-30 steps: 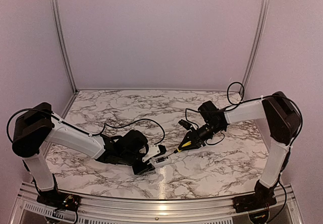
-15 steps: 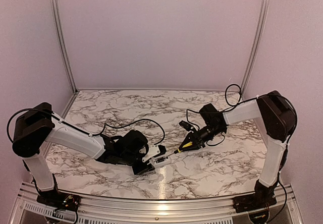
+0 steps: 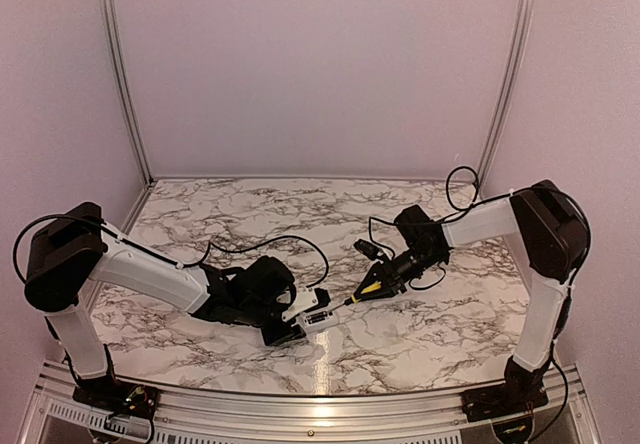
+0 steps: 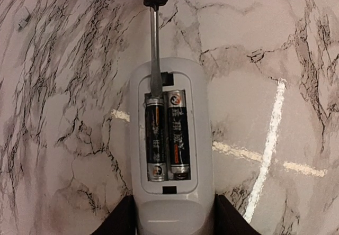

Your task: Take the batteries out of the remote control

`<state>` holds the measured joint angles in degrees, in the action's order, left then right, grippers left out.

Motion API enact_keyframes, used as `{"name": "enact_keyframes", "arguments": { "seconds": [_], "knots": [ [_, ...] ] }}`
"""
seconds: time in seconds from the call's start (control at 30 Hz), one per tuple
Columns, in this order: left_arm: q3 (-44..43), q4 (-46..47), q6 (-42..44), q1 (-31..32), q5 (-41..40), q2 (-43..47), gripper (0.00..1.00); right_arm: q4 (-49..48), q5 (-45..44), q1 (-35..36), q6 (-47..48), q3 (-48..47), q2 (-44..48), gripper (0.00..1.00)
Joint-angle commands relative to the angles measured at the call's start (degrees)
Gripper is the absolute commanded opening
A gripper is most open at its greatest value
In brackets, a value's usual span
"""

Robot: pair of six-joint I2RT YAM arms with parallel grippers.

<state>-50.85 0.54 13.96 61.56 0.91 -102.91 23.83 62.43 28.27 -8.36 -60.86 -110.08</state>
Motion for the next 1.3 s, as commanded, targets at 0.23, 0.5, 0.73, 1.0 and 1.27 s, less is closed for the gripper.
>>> {"name": "enact_keyframes", "arguments": {
  "seconds": [0.23,0.5,0.73,1.0,1.27],
  "knots": [
    [-4.78,5.16,1.58,0.49,2.1,-0.68,0.0,0.07,7.9,5.75,-0.98,2.06,4.01,0.0],
    [-4.86,5.28,1.31,0.49,2.18,-1.24,0.0,-2.15,9.87,5.74,-2.88,2.91,6.84,0.0],
    [-5.2,5.22,1.23,0.49,2.25,-1.71,0.0,-2.39,9.99,5.82,-3.05,2.69,6.53,0.0],
    [-6.56,3.32,1.95,0.49,2.09,-2.89,0.0,-2.5,10.75,6.7,-3.26,1.58,5.96,0.0],
    [-7.12,2.65,2.52,0.49,2.21,-3.47,0.0,-4.03,12.17,6.79,-4.4,1.39,6.99,0.0]
  ]
}}
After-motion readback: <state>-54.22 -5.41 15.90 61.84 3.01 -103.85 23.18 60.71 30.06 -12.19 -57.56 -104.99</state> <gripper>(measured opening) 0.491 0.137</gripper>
